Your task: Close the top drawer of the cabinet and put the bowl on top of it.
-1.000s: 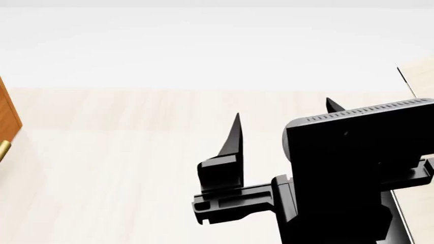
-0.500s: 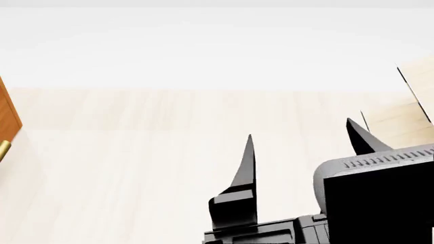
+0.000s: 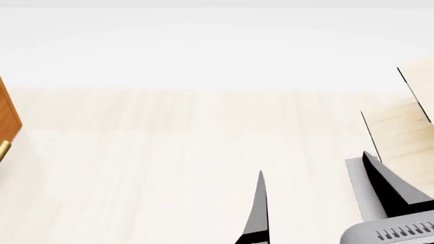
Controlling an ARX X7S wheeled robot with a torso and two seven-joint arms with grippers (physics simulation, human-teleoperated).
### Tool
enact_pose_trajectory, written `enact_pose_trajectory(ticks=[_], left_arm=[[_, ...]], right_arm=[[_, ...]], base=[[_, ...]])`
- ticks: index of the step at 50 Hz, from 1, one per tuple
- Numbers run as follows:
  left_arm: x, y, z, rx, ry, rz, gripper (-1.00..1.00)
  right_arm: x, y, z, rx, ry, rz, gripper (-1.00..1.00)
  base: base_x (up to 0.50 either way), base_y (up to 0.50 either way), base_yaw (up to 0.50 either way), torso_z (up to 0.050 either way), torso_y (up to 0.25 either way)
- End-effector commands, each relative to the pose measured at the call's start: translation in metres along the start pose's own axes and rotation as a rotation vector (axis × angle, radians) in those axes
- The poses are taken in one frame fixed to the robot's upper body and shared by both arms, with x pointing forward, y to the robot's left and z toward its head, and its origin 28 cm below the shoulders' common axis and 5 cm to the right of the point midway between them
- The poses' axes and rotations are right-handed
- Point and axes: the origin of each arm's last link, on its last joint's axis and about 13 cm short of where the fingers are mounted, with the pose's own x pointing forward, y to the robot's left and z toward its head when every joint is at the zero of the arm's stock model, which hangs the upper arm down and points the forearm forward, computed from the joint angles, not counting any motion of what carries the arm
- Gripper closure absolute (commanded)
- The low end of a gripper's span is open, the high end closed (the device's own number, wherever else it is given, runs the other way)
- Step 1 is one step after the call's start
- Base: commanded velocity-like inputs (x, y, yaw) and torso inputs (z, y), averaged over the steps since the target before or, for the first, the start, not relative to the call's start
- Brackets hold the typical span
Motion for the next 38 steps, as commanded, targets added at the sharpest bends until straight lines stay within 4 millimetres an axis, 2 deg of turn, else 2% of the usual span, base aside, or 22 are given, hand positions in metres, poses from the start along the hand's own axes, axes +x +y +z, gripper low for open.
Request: enact_pose_trajectory(ticks=[1, 21, 26, 38], left_arm=[[-0.023, -0.004, 0.008, 0.054, -0.016, -0.031, -1.00], [-0.089, -0.017, 0.012, 0.250, -0.078, -0.139, -1.00], [-0.105, -0.014, 0.002, 0.290, -0.078, -0.182, -1.00], [-0.128, -0.013, -0.017, 0.331, -0.072, -0.231, -1.00]], right_arm=[[-0.003, 0.001, -0.005, -0.004, -0.001, 0.013, -1.00], [-0.013, -0.003, -0.023, 0.003, -0.003, 0.018, -1.00], [-0.017, -0.003, -0.030, 0.010, 0.002, 0.020, -1.00], [-0.030, -0.008, -0.039, 0.015, 0.009, 0.019, -1.00]], base=[[0.00, 0.00, 0.00, 0.000, 0.000], [0.00, 0.00, 0.00, 0.000, 0.000], [0.00, 0.00, 0.00, 0.000, 0.000], [0.00, 0.00, 0.00, 0.000, 0.000]])
